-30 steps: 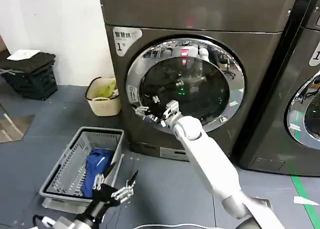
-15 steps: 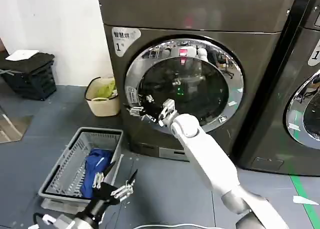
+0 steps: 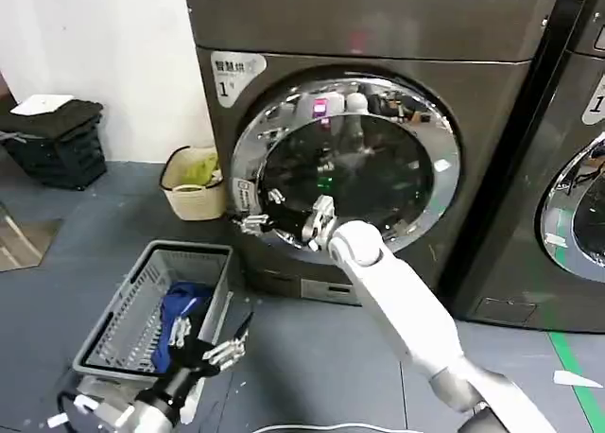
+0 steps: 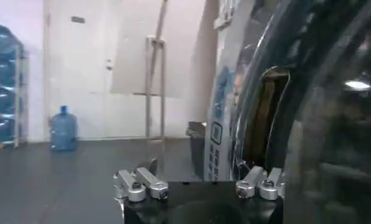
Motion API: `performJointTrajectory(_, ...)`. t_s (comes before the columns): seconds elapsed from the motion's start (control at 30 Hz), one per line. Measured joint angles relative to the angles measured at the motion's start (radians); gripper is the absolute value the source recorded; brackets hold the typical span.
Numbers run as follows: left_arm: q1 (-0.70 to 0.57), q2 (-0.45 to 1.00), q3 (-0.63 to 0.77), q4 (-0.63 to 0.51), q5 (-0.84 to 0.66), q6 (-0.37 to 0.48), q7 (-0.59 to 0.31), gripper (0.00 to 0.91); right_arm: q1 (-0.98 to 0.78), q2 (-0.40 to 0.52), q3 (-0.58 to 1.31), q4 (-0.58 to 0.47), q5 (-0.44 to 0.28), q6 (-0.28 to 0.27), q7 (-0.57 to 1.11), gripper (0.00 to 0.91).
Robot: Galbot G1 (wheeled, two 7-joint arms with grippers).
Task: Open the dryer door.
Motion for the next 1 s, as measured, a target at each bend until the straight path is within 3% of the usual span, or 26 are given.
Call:
performJointTrajectory(0.43,-0.150,0.138,-0.107,0.136,-0.122,-0.029,0.099,0.907,-0.029,-0.108,-0.033,0.118,0.074,0.011,-0.051,0.907)
performJointTrajectory(0.8,-0.283,0.238,-0.150,0.258,-0.189,-0.016,0.110,0.907,-0.030,-0.210,-0.065,0.186,0.184,0.089,-0.184,0.907)
performJointTrajectory(1.0,-0.338,0.271,-0.156,0.315,-0.197,-0.019,0.127,0.907,-0.031,-0.262,-0.059,0.203,0.264,0.098,-0.321,0.907)
